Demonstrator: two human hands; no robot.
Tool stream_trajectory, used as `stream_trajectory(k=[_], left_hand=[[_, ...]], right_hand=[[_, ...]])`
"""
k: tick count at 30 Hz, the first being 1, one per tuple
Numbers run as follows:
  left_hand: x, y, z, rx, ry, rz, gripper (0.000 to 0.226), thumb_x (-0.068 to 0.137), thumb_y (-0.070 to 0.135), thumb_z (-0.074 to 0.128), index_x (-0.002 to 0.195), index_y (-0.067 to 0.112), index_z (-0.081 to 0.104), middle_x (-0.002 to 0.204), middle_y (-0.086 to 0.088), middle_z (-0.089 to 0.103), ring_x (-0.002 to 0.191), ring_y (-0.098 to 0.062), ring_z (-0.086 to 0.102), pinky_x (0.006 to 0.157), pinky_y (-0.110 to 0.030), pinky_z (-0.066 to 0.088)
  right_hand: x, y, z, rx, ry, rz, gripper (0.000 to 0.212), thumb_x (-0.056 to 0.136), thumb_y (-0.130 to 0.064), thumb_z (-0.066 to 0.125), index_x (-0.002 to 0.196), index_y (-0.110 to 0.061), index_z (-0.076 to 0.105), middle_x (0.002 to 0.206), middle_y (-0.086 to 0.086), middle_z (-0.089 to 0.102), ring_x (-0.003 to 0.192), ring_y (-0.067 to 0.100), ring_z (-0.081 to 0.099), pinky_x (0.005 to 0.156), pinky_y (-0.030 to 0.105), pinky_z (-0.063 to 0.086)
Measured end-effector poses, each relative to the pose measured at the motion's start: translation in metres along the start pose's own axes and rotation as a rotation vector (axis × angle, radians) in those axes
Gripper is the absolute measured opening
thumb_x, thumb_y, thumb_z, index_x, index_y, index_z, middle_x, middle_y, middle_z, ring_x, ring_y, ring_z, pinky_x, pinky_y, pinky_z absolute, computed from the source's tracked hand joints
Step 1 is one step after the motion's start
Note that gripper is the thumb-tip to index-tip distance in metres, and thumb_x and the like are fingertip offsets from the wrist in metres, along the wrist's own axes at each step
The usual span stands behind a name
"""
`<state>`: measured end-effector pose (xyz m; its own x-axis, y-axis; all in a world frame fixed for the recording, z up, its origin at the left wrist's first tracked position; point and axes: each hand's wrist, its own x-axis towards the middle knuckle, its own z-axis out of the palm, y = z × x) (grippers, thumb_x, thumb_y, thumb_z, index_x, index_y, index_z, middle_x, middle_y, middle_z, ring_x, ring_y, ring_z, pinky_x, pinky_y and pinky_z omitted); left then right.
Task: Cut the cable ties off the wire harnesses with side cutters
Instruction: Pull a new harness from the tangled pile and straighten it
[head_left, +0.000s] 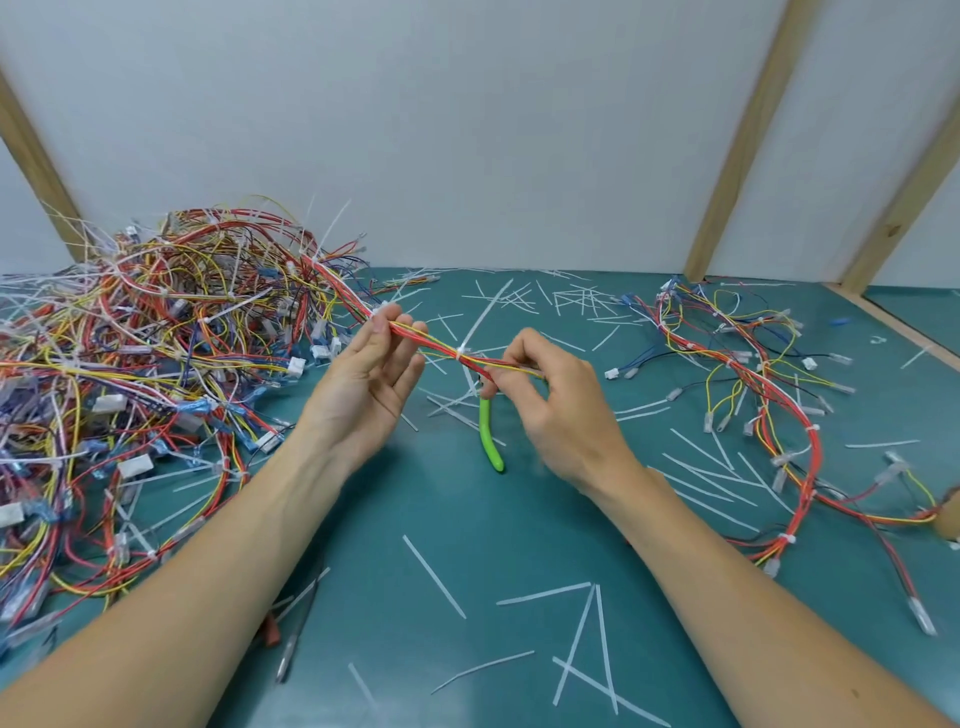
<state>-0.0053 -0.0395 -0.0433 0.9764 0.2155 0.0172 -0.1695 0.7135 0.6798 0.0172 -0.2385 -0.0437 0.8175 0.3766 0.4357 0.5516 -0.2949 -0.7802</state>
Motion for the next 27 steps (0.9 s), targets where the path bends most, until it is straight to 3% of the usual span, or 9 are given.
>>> stream_trajectory(k=[2, 5, 9, 12, 16, 21, 24, 27], left_hand=[[0.000, 0.000, 0.000, -0.028, 0.000, 0.003, 0.018, 0.091, 0.023, 0.057, 0.106, 0.019, 0.063, 0.086, 0.006, 0.076, 0.079, -0.001, 0.073, 0.064, -0.017, 0.057], [0.002, 0.003, -0.003, -0.079, 0.034, 0.019, 0.014, 0.098, 0.020, 0.053, 0.103, 0.020, 0.065, 0.086, 0.006, 0.076, 0.080, -0.002, 0.073, 0.065, -0.017, 0.058], [0.004, 0.008, -0.007, -0.124, 0.083, 0.040, 0.015, 0.103, 0.019, 0.051, 0.106, 0.019, 0.066, 0.086, 0.009, 0.075, 0.083, -0.003, 0.074, 0.068, -0.019, 0.059], [0.004, 0.007, -0.008, -0.116, 0.092, 0.047, 0.016, 0.103, 0.019, 0.050, 0.107, 0.019, 0.066, 0.088, 0.009, 0.075, 0.085, -0.004, 0.074, 0.071, -0.020, 0.059], [0.005, 0.006, -0.009, -0.097, 0.092, 0.056, 0.017, 0.104, 0.023, 0.050, 0.106, 0.021, 0.066, 0.089, 0.011, 0.074, 0.088, -0.003, 0.073, 0.072, -0.020, 0.059], [0.007, 0.003, -0.011, 0.027, 0.069, 0.053, 0.017, 0.101, 0.032, 0.054, 0.108, 0.023, 0.067, 0.099, 0.010, 0.074, 0.096, -0.004, 0.071, 0.074, -0.022, 0.058], [0.006, 0.001, -0.010, 0.103, 0.028, 0.050, 0.016, 0.100, 0.028, 0.055, 0.111, 0.024, 0.066, 0.102, 0.010, 0.075, 0.102, -0.005, 0.071, 0.078, -0.024, 0.058], [0.005, -0.001, -0.009, 0.119, 0.023, 0.041, 0.015, 0.096, 0.026, 0.059, 0.108, 0.024, 0.069, 0.092, 0.012, 0.075, 0.091, -0.003, 0.072, 0.074, -0.023, 0.059]], right_hand=[[-0.002, -0.003, 0.002, 0.054, -0.023, -0.040, 0.026, 0.089, -0.048, 0.060, 0.087, -0.024, 0.050, 0.068, -0.005, 0.070, 0.069, 0.019, 0.068, 0.070, 0.045, 0.052], [-0.002, -0.002, 0.004, 0.010, -0.037, -0.043, 0.037, 0.083, -0.060, 0.067, 0.090, -0.026, 0.055, 0.056, -0.005, 0.055, 0.053, 0.014, 0.048, 0.058, 0.035, 0.039], [0.001, 0.004, 0.001, -0.239, -0.053, 0.040, 0.045, 0.074, -0.071, 0.073, 0.080, -0.028, 0.065, 0.066, -0.010, 0.065, 0.067, 0.011, 0.060, 0.067, 0.035, 0.050], [0.001, 0.006, -0.002, -0.370, -0.098, 0.085, 0.050, 0.071, -0.078, 0.071, 0.077, -0.029, 0.065, 0.069, -0.011, 0.066, 0.070, 0.006, 0.058, 0.061, 0.029, 0.043], [0.003, 0.004, -0.005, -0.488, -0.149, 0.028, 0.048, 0.091, -0.066, 0.060, 0.071, -0.022, 0.057, 0.058, -0.008, 0.054, 0.065, 0.010, 0.051, 0.056, 0.032, 0.034], [0.003, -0.002, -0.001, -0.357, -0.243, 0.064, 0.053, 0.107, -0.047, 0.043, 0.063, -0.019, 0.048, 0.049, -0.011, 0.046, 0.052, 0.012, 0.041, 0.062, 0.039, 0.039], [0.003, -0.003, -0.002, -0.029, -0.370, 0.216, 0.052, 0.109, -0.040, 0.045, 0.062, -0.019, 0.044, 0.046, -0.010, 0.035, 0.045, 0.010, 0.031, 0.054, 0.031, 0.031], [0.000, -0.004, -0.005, 0.233, -0.607, 0.348, 0.049, 0.108, -0.042, 0.047, 0.067, -0.017, 0.056, 0.048, -0.006, 0.047, 0.039, 0.008, 0.039, 0.041, 0.018, 0.031]])
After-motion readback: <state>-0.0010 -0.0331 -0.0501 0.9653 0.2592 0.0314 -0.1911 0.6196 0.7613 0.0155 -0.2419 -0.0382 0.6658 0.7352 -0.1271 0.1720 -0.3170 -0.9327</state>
